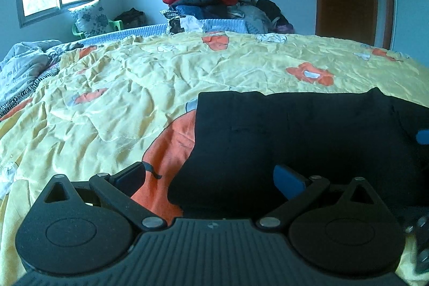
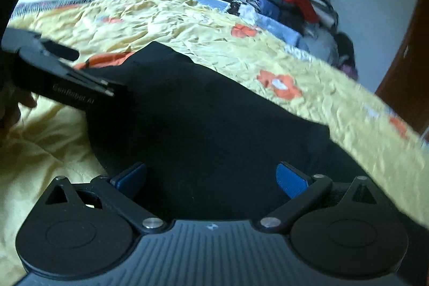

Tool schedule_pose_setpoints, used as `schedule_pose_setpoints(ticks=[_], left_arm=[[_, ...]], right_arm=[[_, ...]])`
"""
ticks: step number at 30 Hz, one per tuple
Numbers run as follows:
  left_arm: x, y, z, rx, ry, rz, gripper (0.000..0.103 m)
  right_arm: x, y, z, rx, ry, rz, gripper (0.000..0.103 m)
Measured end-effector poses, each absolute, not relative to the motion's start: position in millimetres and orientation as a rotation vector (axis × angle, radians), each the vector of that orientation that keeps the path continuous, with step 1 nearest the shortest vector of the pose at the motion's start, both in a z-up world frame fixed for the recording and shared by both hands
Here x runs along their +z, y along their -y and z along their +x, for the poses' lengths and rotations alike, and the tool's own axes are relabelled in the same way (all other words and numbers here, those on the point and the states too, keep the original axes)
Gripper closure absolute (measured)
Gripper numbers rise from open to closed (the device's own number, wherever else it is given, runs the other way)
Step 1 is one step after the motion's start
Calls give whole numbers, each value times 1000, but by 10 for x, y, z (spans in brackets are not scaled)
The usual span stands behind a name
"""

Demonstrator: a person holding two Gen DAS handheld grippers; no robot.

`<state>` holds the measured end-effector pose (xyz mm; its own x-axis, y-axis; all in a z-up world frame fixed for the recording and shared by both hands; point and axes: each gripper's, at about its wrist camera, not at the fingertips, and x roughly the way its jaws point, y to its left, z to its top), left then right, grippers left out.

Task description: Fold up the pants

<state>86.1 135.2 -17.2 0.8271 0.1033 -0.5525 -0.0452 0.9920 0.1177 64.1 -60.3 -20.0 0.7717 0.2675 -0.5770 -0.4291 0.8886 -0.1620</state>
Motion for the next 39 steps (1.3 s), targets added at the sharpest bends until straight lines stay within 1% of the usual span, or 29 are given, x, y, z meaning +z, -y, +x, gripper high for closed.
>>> schedule_pose_setpoints(ticks=[2,6,10,15,17,20,21,22,25,27,31,39], left_arm=[[-145,-1347,854,89,-584,109,0],[62,-1283,792,101,-498,126,0],[222,-1080,900,-36,-506,79,0],[248,-456,1123,-262,-572,52,0],[232,-150,1192,-345,-582,48,0],[156,303,1247,-415,-578,98,0],[130,424,1258,-421,-576,122,0],[93,548,1272,-427,-574,148,0],[-27,793,1322,-420,-589,205,0],[-106,880,1378,-403,-604,229,0],[-248,957,1482,-327,-660,281,0],[-261,853,1815,-304,-788,109,0]], right_arm=[[-132,681,604,375,-538,-282,0],[75,1074,533,326,-465,-233,0],[112,1758,657,229,-519,-97,0],[13,2519,649,1,-561,51,0],[-70,2752,656,-79,-629,98,0],[-222,2969,795,-203,-812,135,0],[-258,3021,857,-211,-865,151,0],[-276,3043,867,-190,-869,157,0],[-264,3127,753,-95,-736,195,0],[-284,3150,775,-23,-718,220,0],[-384,3053,895,-50,-754,80,0],[-378,3113,1095,-46,-782,65,0]])
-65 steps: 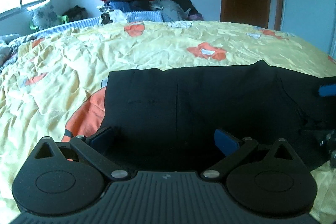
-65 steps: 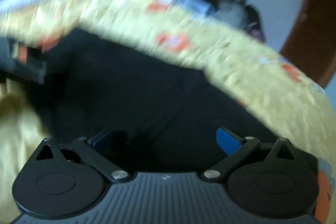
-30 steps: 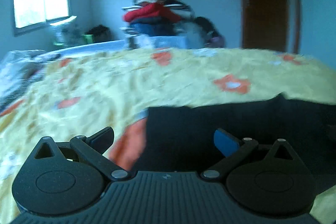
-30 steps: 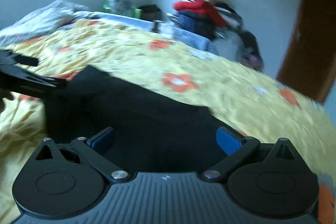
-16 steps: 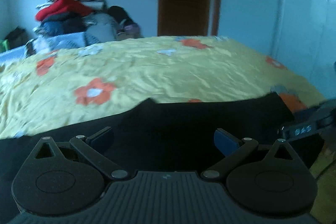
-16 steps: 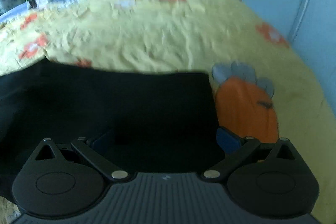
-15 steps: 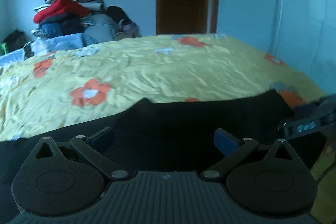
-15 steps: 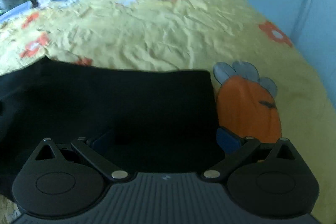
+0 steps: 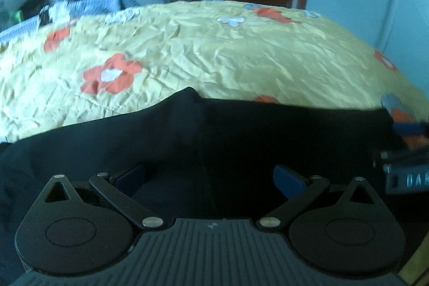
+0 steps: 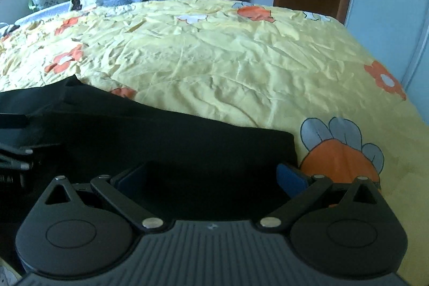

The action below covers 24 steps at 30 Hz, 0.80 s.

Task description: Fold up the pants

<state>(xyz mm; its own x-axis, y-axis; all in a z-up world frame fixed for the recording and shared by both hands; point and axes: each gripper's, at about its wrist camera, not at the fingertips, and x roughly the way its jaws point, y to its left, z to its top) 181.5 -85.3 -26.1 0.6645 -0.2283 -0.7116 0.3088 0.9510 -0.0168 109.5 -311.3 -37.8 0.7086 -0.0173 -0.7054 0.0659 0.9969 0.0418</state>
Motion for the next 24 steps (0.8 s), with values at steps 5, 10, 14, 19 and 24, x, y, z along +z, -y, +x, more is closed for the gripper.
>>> schedule_pose_setpoints(ticks=[5,10,14,19,24], left_arm=[[-262,828,1879,-267,-780,121,0],[-234,638,1687,-212,-756,91,0],[-278,529,1607,-224,-747,89,0],[-334,577,1576,-218,-695,118,0],[-365,543,1534,-219,-677,88,0]], right_arm=[[-413,3089,1015,-69,-747,81,0],[-394,3073,807,-100,-713,137,0],[-377,3019,676,-68,-706,182,0],[-430,2901,766,-91,-704,92,0],[-476,2939,754,-70,-655,93,0]])
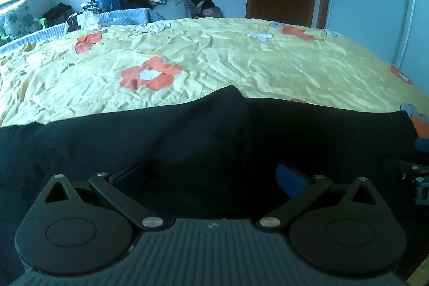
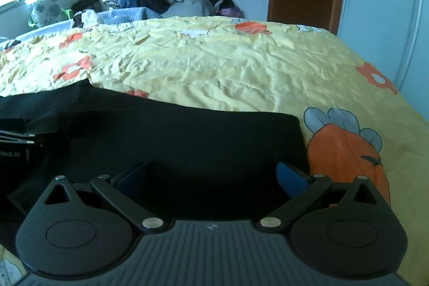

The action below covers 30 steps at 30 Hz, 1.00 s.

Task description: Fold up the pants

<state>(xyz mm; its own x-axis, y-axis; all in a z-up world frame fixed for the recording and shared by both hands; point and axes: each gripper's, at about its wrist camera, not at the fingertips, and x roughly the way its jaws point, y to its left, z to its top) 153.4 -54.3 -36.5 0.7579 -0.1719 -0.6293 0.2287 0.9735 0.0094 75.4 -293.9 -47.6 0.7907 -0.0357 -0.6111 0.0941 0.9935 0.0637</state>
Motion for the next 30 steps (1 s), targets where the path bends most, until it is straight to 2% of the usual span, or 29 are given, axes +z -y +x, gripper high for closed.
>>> schedule_pose_setpoints(ticks=[6,10,20,25,30], left_arm=[[-224,273,1329,-241,-693,63,0],[-310,57,1211,-187,-677,102,0],[-364,-2,1118,-213,-631,108,0],[-375,-10,1138,-215,-635,101,0],[-383,-13,1134,-213,-634,101,0]], right_arm=[[-380,2859,574,0,-647,176,0],[-459,2674,602,-15,-661,44,0],[-481,2709,558,-21,-643,80,0],[-417,2659,403,2,-600,222,0],[-464,2385,466,-35,-639,57,0]])
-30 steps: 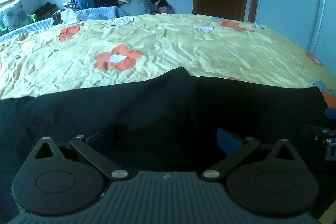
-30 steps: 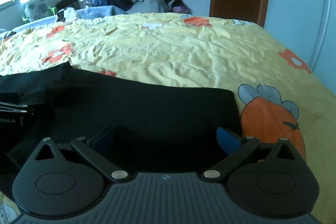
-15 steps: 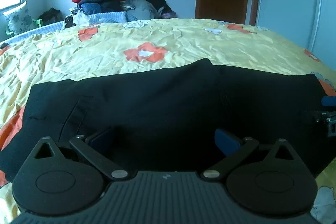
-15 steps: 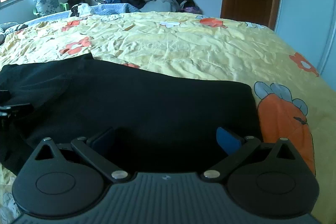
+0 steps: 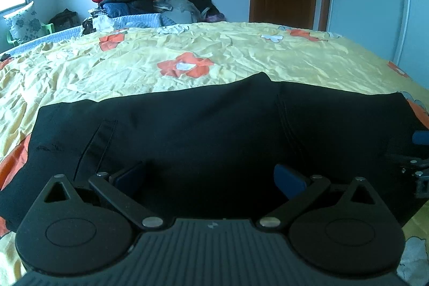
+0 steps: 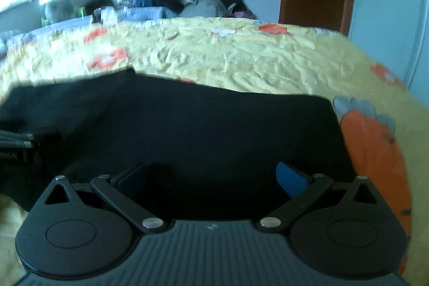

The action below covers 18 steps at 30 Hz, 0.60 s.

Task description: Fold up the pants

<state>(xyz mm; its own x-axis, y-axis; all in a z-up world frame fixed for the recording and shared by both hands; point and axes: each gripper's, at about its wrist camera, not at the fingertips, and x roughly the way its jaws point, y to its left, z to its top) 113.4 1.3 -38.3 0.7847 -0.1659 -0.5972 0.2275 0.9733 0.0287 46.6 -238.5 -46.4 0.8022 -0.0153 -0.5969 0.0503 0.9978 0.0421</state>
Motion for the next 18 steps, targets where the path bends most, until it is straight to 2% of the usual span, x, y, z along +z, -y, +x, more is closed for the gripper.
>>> schedule_pose_setpoints(ticks=[18], left_arm=[[-343,-80,957,-201,-609,128,0]], right_arm=[[-482,2401,429,-49,-627,86,0]])
